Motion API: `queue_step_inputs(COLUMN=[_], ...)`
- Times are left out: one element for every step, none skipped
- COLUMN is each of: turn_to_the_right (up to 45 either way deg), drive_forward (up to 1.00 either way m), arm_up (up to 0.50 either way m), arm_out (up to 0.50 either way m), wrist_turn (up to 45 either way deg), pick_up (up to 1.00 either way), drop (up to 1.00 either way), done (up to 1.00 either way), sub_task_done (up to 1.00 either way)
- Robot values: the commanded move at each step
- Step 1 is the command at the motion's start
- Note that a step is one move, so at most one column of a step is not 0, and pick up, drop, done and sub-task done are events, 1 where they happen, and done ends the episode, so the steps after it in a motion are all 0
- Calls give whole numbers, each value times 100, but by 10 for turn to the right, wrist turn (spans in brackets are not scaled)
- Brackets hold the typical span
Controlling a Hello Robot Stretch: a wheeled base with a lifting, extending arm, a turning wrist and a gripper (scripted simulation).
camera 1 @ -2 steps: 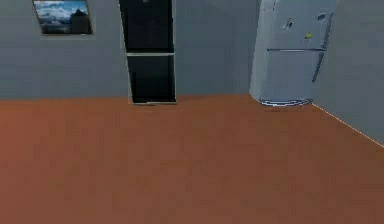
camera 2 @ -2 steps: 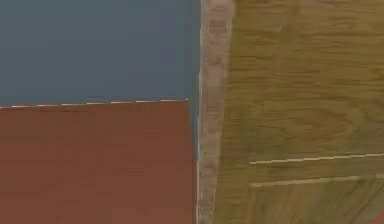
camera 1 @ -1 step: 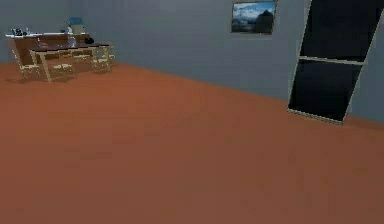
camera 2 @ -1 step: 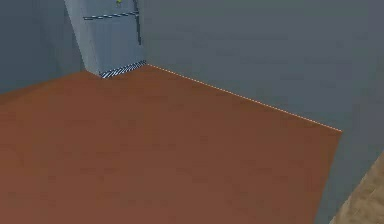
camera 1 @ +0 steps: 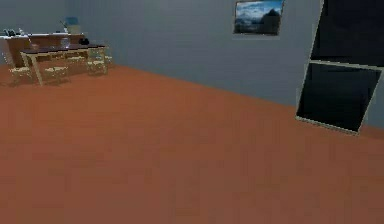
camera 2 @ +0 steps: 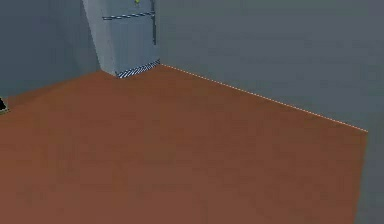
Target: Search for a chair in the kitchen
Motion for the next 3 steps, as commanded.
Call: queue_step_inputs(turn_to_the_right=[-390,0,0], drive_forward=[0,100,100], arm_up=[0,0,0], arm_out=[0,0,0], wrist_turn=[0,0,0], pick_up=[0,0,0], drop=[0,0,0], done=[0,0,0], sub_task_done=[0,0,0])
